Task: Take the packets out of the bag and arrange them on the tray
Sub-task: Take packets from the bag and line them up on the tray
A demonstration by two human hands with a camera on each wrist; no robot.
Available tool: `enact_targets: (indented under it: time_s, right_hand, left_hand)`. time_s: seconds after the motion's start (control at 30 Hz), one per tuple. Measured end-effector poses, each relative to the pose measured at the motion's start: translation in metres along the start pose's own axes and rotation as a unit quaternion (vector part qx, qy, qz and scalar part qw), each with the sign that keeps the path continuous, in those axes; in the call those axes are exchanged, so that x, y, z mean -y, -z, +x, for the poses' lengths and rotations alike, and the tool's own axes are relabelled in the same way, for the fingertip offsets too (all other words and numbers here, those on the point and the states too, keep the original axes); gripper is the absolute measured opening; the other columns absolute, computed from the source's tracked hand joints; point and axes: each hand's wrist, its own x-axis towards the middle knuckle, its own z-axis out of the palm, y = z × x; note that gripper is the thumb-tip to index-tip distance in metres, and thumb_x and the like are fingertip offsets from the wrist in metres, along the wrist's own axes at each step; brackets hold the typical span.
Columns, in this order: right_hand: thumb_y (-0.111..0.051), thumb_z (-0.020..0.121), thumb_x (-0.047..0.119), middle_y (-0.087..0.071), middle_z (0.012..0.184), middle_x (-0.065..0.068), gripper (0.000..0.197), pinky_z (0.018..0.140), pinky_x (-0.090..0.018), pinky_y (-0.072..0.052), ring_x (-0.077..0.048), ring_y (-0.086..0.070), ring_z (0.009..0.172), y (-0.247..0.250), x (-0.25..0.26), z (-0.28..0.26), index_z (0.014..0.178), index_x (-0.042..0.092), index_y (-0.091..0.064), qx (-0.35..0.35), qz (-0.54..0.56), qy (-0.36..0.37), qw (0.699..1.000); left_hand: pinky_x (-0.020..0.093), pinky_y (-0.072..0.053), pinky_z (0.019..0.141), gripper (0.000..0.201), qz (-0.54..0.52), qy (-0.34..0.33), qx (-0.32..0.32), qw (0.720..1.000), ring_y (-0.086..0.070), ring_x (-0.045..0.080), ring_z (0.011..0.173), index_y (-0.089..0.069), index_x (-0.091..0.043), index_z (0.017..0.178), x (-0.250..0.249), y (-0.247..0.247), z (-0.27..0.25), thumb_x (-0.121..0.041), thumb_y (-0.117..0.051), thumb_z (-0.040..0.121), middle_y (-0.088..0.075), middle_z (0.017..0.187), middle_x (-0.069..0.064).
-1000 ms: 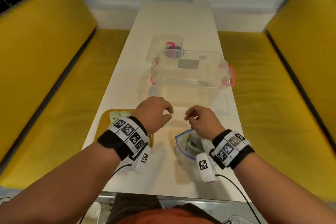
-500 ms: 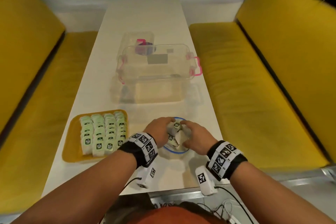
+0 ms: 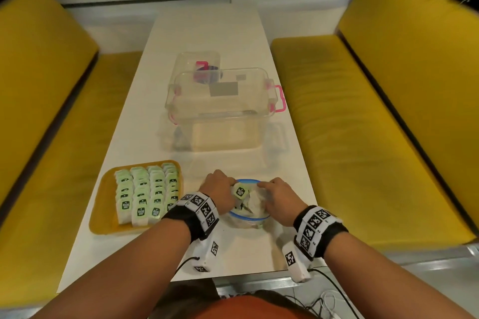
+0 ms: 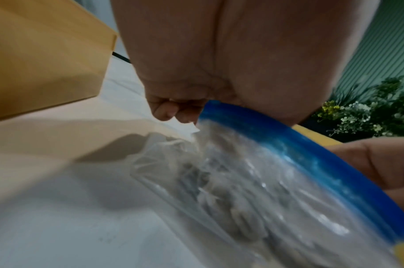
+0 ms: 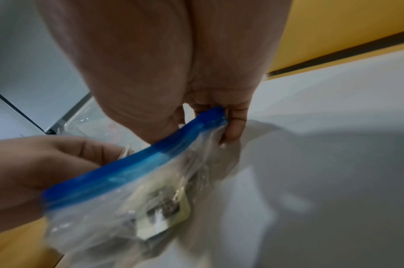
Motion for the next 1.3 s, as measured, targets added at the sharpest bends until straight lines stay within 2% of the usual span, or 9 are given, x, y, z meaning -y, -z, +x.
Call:
enact_targets:
  time_s: [0.17,0.33,0.47,0.63,0.77,0.87,0.97,1.07,1.3]
  right_hand:
    - [-0.056,0.09,0.012,-0.046,0.127,-0.013,0.058,0.106,-0.035,-0.04,-0.031,-0.05,0.12,0.003,-0.002,0.0,0.146,0.019,-0.041,0.004,0.029,-0.015,0.999]
    - [-0.07,0.081,0.03,-0.045,0.136,-0.009,0.069,0.11,-0.036,-0.036,-0.027,-0.044,0.128,0.013,-0.002,-0.006,0.144,0.026,-0.043,-0.025,0.042,0.013,0.999]
    - [-0.079,0.074,0.04,-0.044,0.141,-0.001,0.069,0.107,-0.028,-0.029,-0.02,-0.034,0.13,0.025,0.011,-0.014,0.137,0.03,-0.052,-0.104,0.086,0.079,0.988]
    - [-0.068,0.088,0.028,-0.069,0.102,0.01,0.017,0.086,-0.025,-0.047,-0.008,-0.059,0.099,0.029,0.022,-0.016,0.105,0.026,-0.069,-0.154,0.212,0.138,0.955]
    - [-0.063,0.092,0.02,-0.069,0.074,0.005,0.009,0.069,-0.034,-0.054,-0.011,-0.064,0.071,0.029,0.018,-0.014,0.084,0.019,-0.067,-0.157,0.232,0.099,0.955]
    - [-0.055,0.098,0.02,-0.072,0.078,0.002,0.015,0.072,-0.036,-0.057,-0.012,-0.067,0.067,0.028,0.012,-0.015,0.09,0.015,-0.068,-0.134,0.256,0.075,0.954]
    - [-0.046,0.102,0.016,-0.074,0.089,0.005,0.022,0.074,-0.037,-0.059,-0.015,-0.066,0.069,0.025,0.008,-0.015,0.099,0.019,-0.067,-0.125,0.283,0.063,0.949]
    - [-0.044,0.101,0.012,-0.073,0.092,0.008,0.025,0.08,-0.035,-0.057,-0.014,-0.068,0.078,0.023,0.006,-0.015,0.103,0.02,-0.068,-0.126,0.247,0.056,0.959]
    - [-0.051,0.1,0.027,-0.073,0.086,0.001,0.028,0.082,-0.037,-0.055,-0.014,-0.067,0.081,0.022,0.007,-0.016,0.089,0.013,-0.072,-0.132,0.225,0.033,0.965]
  left_hand:
    - [0.035,-0.035,0.106,0.034,-0.096,-0.042,-0.045,0.993,-0.035,0.017,0.118,-0.066,-0.035,0.113,-0.005,-0.002,-0.004,-0.038,-0.065,0.079,-0.041,0.115,-0.004]
    - [0.032,-0.039,0.096,0.012,-0.078,-0.109,-0.108,0.985,-0.039,0.014,0.109,-0.071,-0.033,0.092,-0.006,0.007,-0.01,-0.034,-0.067,0.081,-0.045,0.106,-0.01]
    - [0.026,-0.041,0.079,0.005,-0.167,-0.162,-0.127,0.964,-0.05,0.001,0.081,-0.072,-0.033,0.088,-0.018,0.03,-0.019,-0.032,-0.07,0.084,-0.062,0.093,-0.011]
    - [0.028,-0.049,0.071,0.005,-0.274,-0.191,-0.093,0.938,-0.057,0.019,0.07,-0.073,-0.029,0.084,-0.04,0.043,-0.031,-0.024,-0.072,0.084,-0.07,0.079,-0.002]
    - [0.024,-0.048,0.062,0.005,-0.29,-0.163,-0.099,0.938,-0.053,0.009,0.058,-0.073,-0.029,0.085,-0.045,0.041,-0.028,-0.026,-0.075,0.081,-0.066,0.064,-0.01]
    - [0.012,-0.044,0.062,0.006,-0.235,-0.13,-0.109,0.957,-0.057,-0.004,0.062,-0.073,-0.026,0.088,-0.04,0.032,-0.02,-0.03,-0.071,0.084,-0.067,0.071,-0.017]
    - [0.028,-0.052,0.078,0.015,-0.061,-0.079,-0.102,0.99,-0.065,0.013,0.085,-0.073,-0.024,0.094,-0.03,0.021,-0.01,-0.03,-0.06,0.091,-0.072,0.089,-0.006]
    - [0.031,-0.051,0.08,0.021,0.078,-0.053,-0.056,0.994,-0.065,0.023,0.092,-0.072,-0.02,0.1,-0.029,0.015,-0.003,-0.031,-0.057,0.092,-0.072,0.098,0.002]
    - [0.029,-0.051,0.078,0.013,0.097,-0.039,-0.04,0.994,-0.064,0.022,0.092,-0.07,-0.023,0.098,-0.035,0.008,0.002,-0.028,-0.063,0.089,-0.07,0.099,0.002]
